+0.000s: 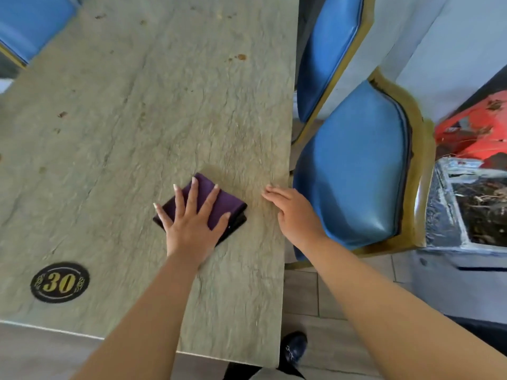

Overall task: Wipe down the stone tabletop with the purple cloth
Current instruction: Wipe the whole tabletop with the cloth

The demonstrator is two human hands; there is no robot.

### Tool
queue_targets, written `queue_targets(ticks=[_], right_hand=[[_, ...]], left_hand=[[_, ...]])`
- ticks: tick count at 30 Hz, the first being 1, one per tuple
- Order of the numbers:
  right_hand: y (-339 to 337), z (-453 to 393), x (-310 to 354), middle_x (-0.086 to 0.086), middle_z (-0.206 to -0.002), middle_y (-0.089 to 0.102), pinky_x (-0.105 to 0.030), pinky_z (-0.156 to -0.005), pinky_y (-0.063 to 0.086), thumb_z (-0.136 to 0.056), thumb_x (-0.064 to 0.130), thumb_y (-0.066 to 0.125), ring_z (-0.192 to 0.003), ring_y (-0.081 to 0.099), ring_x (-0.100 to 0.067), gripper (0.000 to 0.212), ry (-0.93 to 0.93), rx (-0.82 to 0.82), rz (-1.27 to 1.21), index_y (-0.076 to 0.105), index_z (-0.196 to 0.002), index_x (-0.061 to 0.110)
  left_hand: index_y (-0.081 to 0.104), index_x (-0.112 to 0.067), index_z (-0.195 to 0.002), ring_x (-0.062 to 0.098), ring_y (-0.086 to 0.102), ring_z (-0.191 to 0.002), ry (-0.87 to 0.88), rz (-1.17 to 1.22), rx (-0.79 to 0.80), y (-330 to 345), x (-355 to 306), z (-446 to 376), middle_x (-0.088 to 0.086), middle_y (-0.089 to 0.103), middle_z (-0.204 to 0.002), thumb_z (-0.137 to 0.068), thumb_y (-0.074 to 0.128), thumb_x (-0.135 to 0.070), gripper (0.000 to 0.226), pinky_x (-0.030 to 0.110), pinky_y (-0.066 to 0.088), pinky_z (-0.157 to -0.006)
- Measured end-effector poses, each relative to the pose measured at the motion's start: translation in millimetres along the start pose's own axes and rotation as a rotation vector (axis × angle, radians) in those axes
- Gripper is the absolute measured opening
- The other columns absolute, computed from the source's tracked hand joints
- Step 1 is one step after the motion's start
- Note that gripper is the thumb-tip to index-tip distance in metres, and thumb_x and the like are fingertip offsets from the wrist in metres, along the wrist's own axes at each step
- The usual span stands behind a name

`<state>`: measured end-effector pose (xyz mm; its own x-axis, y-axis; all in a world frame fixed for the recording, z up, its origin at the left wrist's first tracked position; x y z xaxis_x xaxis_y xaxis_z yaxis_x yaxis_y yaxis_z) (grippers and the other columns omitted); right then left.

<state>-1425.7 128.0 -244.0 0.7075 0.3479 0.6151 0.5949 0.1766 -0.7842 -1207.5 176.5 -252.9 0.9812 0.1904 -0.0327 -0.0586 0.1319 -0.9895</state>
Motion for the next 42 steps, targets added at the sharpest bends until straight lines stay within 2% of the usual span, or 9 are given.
queue_targets(ticks=[4,6,12,15,18,24,29,35,42], right_hand=[[-9.8,-17.7,8.5,0.003,-0.125,0.055,-0.025,-0.093,0.041,-0.09,0.002,0.049,-0.122,0.044,-0.014,0.033,0.013,0.038,0.073,0.063,-0.116,0.016],[-13.3,-35.4,10.2,0.001,-0.123,0.052,-0.03,-0.09,0.045,-0.09,0.004,0.05,-0.12,0.043,-0.016,0.03,0.018,0.064,0.104,0.063,-0.114,0.016],[-11.2,-86.7,7.5,-0.005,-0.156,0.023,-0.025,-0.113,0.016,-0.096,0.007,0.044,-0.146,0.014,-0.019,0.049,0.078,0.221,0.131,0.038,-0.144,0.015],[-4.8,-101.7,2.6,-0.005,-0.158,0.016,-0.033,-0.116,0.016,-0.097,0.011,0.046,-0.147,0.007,-0.022,0.05,0.085,0.302,0.161,0.034,-0.146,0.016],[-9.2,-111.6,-2.3,-0.004,-0.154,0.026,-0.039,-0.112,0.029,-0.096,0.016,0.049,-0.14,0.024,-0.028,0.043,0.061,0.272,0.215,0.043,-0.139,0.021],[-25.4,-141.1,-11.9,-0.007,-0.148,0.034,-0.038,-0.109,0.025,-0.096,0.023,0.052,-0.137,0.03,-0.029,0.035,-0.065,0.331,0.251,0.052,-0.131,0.022],[-41.4,-181.3,-39.3,-0.001,-0.16,0.009,-0.044,-0.118,0.015,-0.097,0.017,0.045,-0.145,0.014,-0.028,0.048,-0.033,0.581,0.341,0.039,-0.139,0.04],[-29.0,-182.8,-39.4,-0.001,-0.159,-0.019,-0.047,-0.118,0.016,-0.095,0.005,0.042,-0.147,-0.008,-0.026,0.069,0.019,0.842,0.387,0.014,-0.15,0.035],[-32.8,-190.1,-33.6,-0.008,-0.157,-0.023,-0.052,-0.115,0.019,-0.097,0.008,0.041,-0.146,-0.004,-0.036,0.073,-0.139,1.032,0.669,-0.003,-0.152,0.029]], left_hand=[[-0.013,-0.048,-0.147,0.034,-0.022,-0.145,-0.196,0.067,0.082,-5.1,-11.5,-42.1,-0.001,-0.024,-0.159,-0.086,0.007,-0.073,0.069,0.071,-0.007,-0.107],[-0.016,-0.044,-0.148,0.037,-0.024,-0.143,-0.18,0.059,0.103,-4.8,-30.0,-40.5,0.002,-0.027,-0.158,-0.087,0.005,-0.069,0.069,0.072,-0.007,-0.106],[-0.001,-0.047,-0.15,0.03,-0.016,-0.147,0.382,0.017,0.012,3.7,-64.5,28.2,-0.005,-0.013,-0.161,-0.091,0.016,-0.069,0.066,0.067,-0.002,-0.112],[0.007,-0.053,-0.147,0.023,-0.006,-0.149,0.47,0.028,-0.017,3.8,-35.0,8.2,-0.014,-0.002,-0.161,-0.088,0.023,-0.074,0.065,0.066,0.005,-0.113],[0.0,-0.055,-0.146,0.02,-0.01,-0.149,0.23,0.029,-0.017,-5.9,-6.9,-44.8,-0.015,-0.008,-0.161,-0.085,0.016,-0.077,0.067,0.063,-0.002,-0.114],[-0.009,-0.044,-0.149,0.032,-0.023,-0.145,-0.229,0.105,0.099,-13.8,-35.1,-118.6,-0.004,-0.022,-0.159,-0.088,0.009,-0.071,0.069,0.069,-0.011,-0.108],[-0.01,-0.038,-0.15,0.032,-0.023,-0.145,-0.208,0.102,0.042,-6.8,-115.8,-80.8,-0.003,-0.022,-0.159,-0.09,0.006,-0.067,0.069,0.068,-0.011,-0.109],[0.005,-0.053,-0.148,0.019,-0.006,-0.149,-0.149,0.119,-0.012,0.0,-137.4,-18.9,-0.017,-0.005,-0.16,-0.086,0.012,-0.076,0.066,0.062,0.0,-0.115],[-0.009,-0.056,-0.144,0.018,-0.023,-0.145,-0.681,0.235,0.077,-7.9,-87.4,-52.1,-0.017,-0.021,-0.158,-0.086,0.009,-0.076,0.064,0.063,-0.012,-0.112]])
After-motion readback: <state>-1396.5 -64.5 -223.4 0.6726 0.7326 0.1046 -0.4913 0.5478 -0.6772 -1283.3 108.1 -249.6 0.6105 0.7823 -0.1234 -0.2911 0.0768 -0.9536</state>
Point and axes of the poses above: each hand's wrist, its own z-axis away from the middle knuckle, its own y-axis out of the palm, x = y × z, the point moved 5 cm from there along -z, towards the middle knuckle
